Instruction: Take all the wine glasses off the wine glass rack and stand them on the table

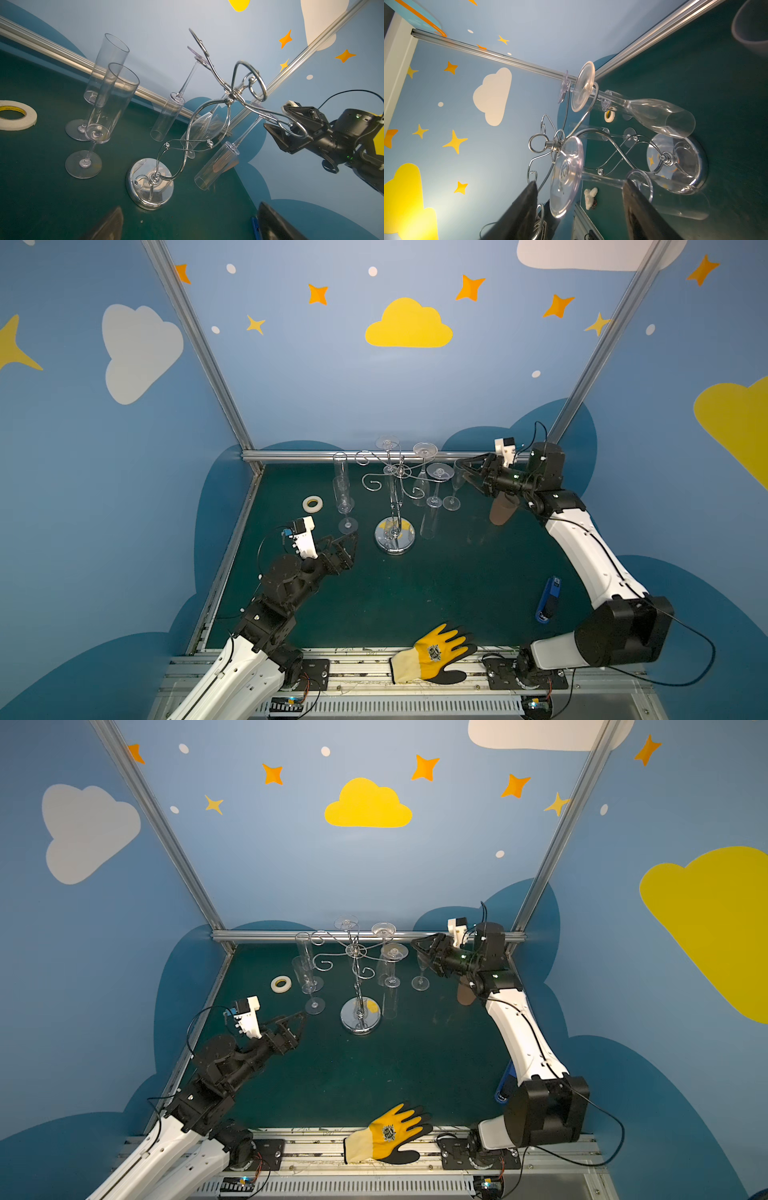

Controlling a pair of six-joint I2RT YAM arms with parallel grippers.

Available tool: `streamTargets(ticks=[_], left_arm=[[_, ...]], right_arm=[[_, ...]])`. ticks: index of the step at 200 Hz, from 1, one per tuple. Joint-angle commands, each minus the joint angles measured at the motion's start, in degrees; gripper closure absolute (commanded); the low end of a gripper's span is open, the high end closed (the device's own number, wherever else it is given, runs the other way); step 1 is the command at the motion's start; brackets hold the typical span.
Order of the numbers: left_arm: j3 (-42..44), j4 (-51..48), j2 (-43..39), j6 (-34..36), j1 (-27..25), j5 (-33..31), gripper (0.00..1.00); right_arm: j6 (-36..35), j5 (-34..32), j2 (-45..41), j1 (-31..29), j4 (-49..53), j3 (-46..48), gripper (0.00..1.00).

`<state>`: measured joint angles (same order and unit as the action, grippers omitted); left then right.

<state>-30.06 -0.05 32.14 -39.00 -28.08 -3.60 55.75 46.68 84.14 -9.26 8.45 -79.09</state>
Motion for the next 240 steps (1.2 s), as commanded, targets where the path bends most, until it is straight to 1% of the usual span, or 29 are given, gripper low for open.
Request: streamTargets(ticks=[1, 20, 77, 140, 193, 240], left_arm=[[0.60, 0.19, -0.65, 0.43, -0.31, -0.27, 0.00], [0.98, 0.05, -1.07, 0.33, -0.46, -0.40, 0.01], [1.15, -0.34, -1.52, 0.68, -0.84, -1.20, 0.01], [1.32, -0.56, -1.54, 0.66, -1.04, -1.41, 0.01], [1.72, -1.09, -2.16, 0.61, -1.21, -1.67, 0.01], [1.76, -1.96, -3.08, 0.79, -1.28, -2.03, 0.01]], right_arm=[[2.87, 2.47, 1.77, -0.83, -3.43, -1.94, 0.41], [3.71, 2.70, 3.32, -1.79, -4.89, -2.52, 0.44], [3.36, 3.69, 6.79, -4.12, -4.40, -5.52, 0.50], [3.40, 3.52, 7.74, -4.74, -4.80, -6.09, 0.56], [3.84, 3.42, 7.88, -4.96, -5.38, -6.10, 0.65], [4.43, 3.33, 7.63, -5.07, -5.89, -5.42, 0.69]])
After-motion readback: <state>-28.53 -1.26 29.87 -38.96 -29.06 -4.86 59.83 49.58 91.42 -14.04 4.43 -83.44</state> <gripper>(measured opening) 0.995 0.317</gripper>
